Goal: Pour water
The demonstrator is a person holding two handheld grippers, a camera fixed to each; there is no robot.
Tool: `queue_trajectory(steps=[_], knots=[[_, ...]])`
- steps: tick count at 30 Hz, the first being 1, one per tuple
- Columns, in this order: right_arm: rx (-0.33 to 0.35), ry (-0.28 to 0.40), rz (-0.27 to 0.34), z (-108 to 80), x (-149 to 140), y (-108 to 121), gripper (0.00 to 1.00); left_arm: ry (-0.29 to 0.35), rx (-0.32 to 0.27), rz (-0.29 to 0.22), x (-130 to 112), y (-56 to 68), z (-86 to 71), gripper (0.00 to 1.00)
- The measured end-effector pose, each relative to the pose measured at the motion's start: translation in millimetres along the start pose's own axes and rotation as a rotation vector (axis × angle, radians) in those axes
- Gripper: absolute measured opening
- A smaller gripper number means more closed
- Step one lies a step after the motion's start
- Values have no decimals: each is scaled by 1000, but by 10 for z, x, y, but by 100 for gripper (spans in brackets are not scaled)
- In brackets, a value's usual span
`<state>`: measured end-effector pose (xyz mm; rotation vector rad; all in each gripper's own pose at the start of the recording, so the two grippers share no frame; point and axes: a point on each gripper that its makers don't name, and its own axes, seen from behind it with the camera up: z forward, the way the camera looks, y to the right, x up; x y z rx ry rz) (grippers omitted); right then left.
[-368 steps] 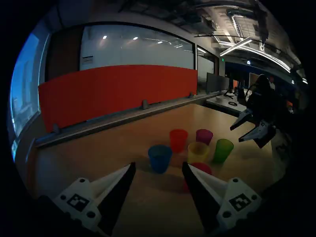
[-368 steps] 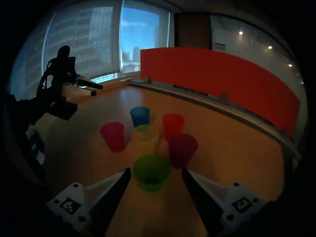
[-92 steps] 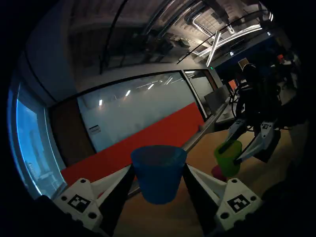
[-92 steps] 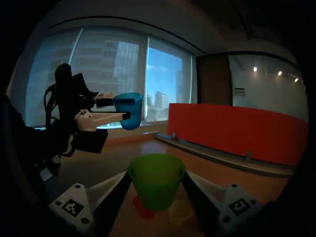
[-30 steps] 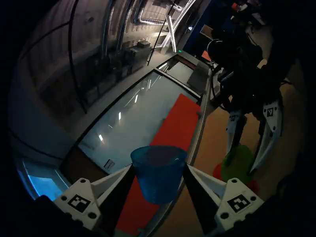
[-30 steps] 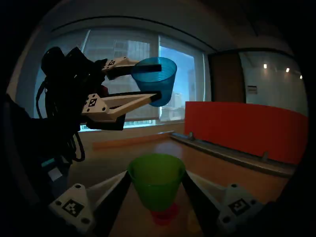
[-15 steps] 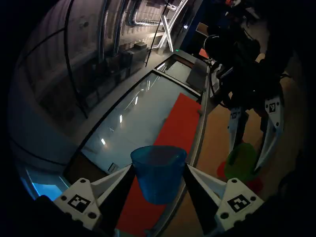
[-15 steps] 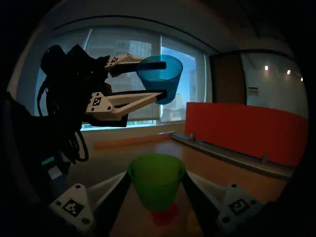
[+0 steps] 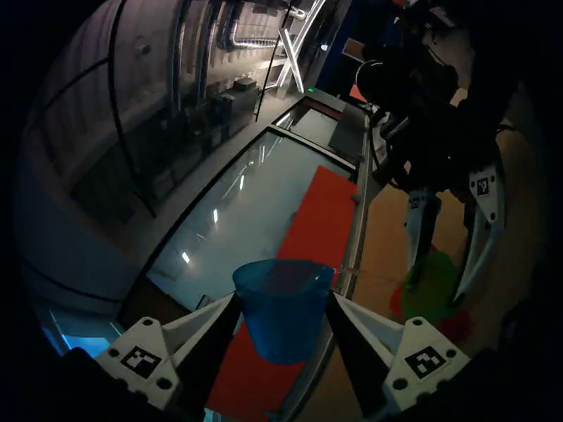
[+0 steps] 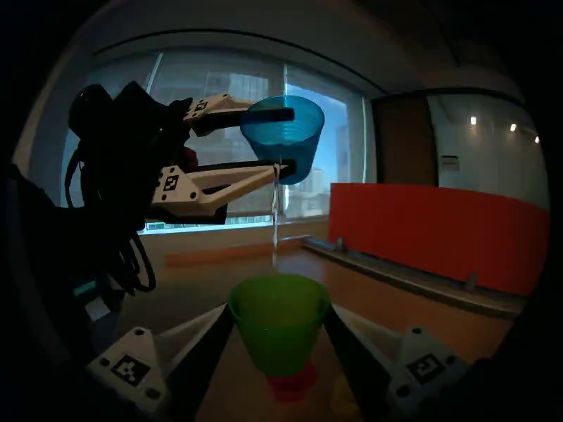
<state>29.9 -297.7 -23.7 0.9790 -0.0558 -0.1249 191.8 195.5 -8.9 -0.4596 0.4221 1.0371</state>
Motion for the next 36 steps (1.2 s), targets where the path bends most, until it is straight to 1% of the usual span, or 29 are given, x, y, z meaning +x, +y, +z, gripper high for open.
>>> queue_trajectory(steps=[15, 23, 36], knots=[[-7, 6, -1, -41, 19, 20, 90, 12, 1, 58, 78, 7, 11, 83], [-9, 8, -4, -47, 42, 16, 90, 9, 9, 92, 94, -32, 6, 83], [-11, 10, -7, -48, 49, 17, 90, 9, 20, 134, 114, -32, 8, 83]])
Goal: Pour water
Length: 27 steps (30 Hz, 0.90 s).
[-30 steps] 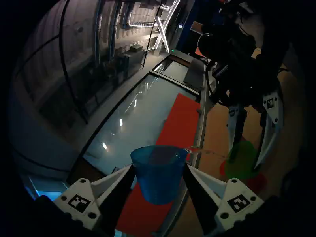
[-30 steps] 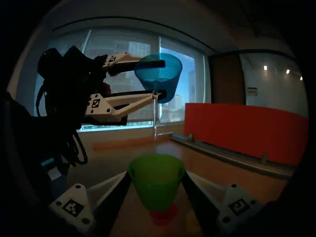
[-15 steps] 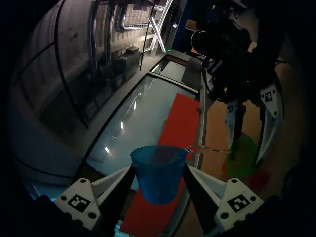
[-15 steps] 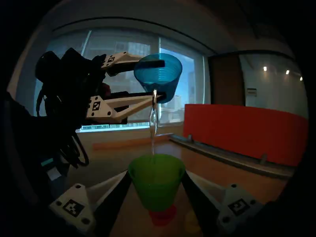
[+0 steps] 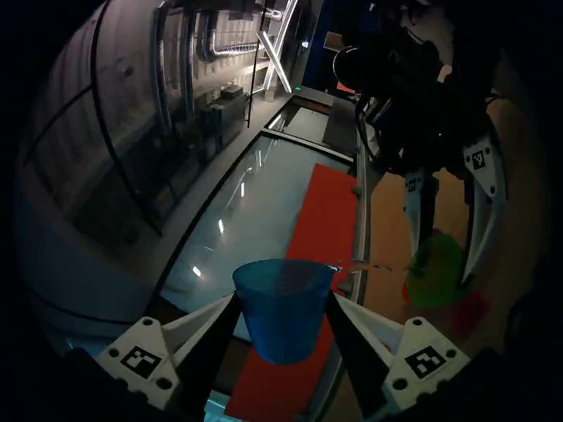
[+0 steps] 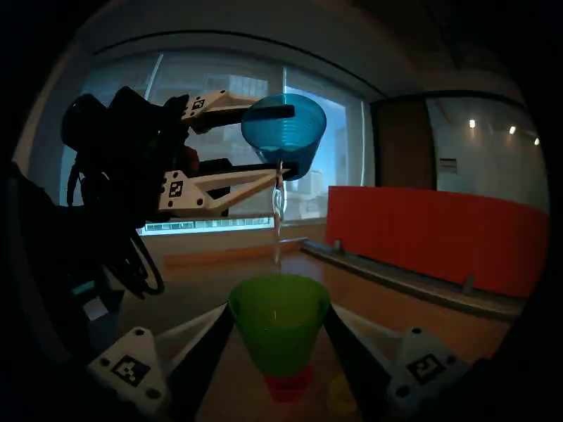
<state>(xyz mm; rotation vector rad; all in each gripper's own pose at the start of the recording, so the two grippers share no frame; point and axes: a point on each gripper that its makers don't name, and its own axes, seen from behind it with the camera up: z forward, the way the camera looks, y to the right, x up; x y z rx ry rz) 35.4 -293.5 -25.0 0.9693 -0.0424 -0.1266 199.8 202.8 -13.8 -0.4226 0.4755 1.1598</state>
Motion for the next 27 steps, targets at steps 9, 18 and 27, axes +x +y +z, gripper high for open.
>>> queue_trajectory(steps=[9, 18, 27], knots=[[-3, -1, 0, 1, -15, 21, 90, 7, 6, 22, 22, -38, -9, 83], [-1, 1, -1, 13, -6, 14, 90, 9, 7, 53, 23, -50, -16, 83], [-2, 4, -2, 8, 5, 23, 90, 13, 9, 84, 33, -60, -8, 84]])
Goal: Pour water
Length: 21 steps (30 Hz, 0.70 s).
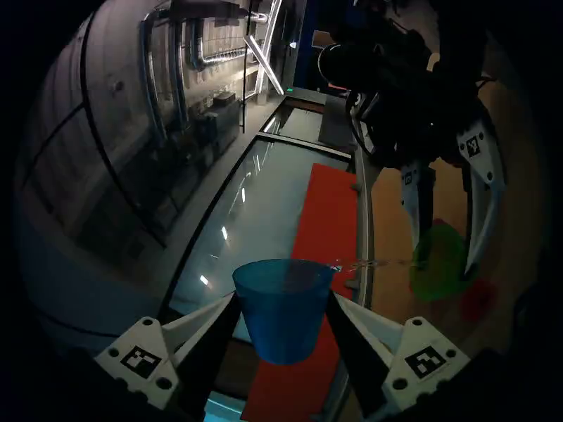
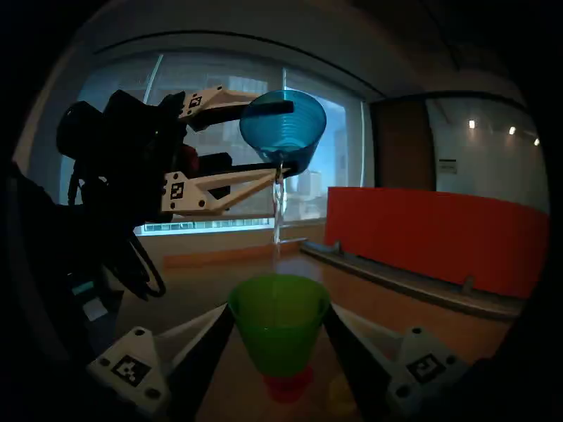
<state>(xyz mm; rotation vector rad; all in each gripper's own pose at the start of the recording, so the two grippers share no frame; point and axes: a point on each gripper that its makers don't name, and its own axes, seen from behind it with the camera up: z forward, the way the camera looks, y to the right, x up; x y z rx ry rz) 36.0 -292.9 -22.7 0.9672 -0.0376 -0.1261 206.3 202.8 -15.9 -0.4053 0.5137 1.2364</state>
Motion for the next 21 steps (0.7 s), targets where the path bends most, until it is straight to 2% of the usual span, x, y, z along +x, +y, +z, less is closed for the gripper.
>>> queue_trajectory(steps=[21], knots=[[-1, 5, -2, -12, 19, -1, 90, 15, 11, 71, 86, -27, 9, 83]])
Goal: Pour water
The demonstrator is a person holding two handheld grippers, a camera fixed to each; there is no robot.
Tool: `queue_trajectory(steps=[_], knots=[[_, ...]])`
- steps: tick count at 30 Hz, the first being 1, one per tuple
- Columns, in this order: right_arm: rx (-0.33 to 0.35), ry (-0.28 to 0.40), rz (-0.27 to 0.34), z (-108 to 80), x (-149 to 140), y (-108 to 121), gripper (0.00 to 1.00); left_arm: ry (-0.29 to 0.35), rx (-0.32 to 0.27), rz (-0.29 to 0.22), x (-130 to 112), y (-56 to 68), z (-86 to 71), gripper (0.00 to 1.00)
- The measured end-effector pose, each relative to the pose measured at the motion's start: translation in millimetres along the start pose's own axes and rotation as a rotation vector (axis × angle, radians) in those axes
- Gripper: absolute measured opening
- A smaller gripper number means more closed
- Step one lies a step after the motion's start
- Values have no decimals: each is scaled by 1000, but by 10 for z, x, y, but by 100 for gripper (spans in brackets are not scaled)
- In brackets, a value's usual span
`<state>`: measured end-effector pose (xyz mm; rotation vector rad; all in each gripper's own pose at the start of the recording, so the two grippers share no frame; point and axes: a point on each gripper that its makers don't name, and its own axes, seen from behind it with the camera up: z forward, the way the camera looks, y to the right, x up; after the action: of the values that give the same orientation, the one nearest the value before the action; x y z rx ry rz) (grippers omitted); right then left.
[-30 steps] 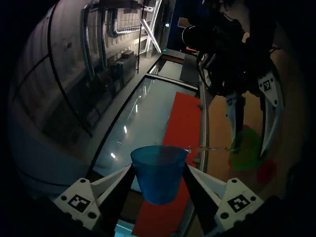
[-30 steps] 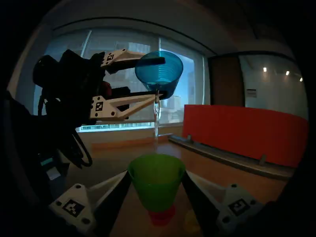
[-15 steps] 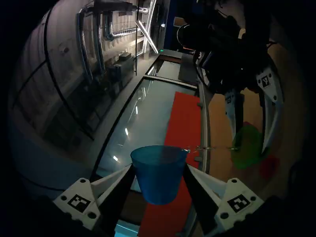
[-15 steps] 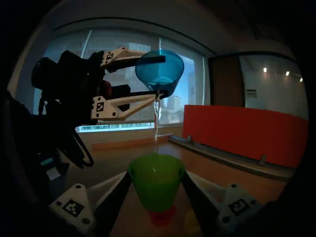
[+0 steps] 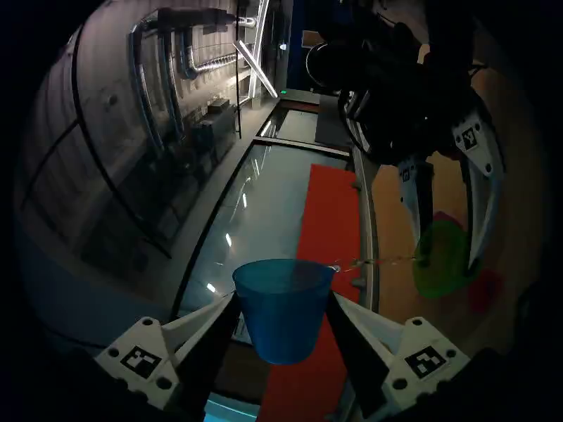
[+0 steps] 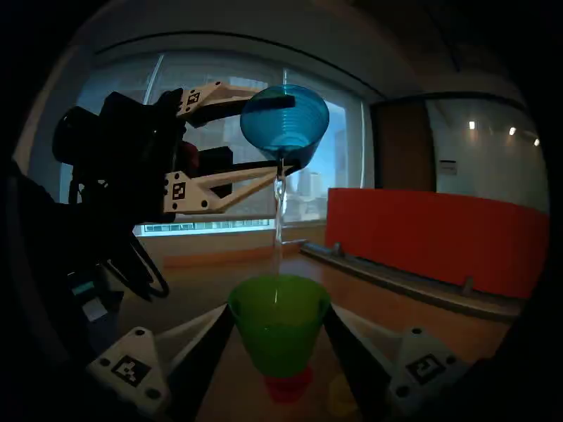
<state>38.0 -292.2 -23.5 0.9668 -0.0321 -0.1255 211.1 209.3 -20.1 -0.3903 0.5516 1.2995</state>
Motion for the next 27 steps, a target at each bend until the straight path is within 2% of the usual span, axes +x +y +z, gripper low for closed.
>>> queue_trajectory(steps=[27], knots=[[-5, 6, -1, -28, 29, 22, 90, 18, 30, 140, 91, -98, 33, 83]])
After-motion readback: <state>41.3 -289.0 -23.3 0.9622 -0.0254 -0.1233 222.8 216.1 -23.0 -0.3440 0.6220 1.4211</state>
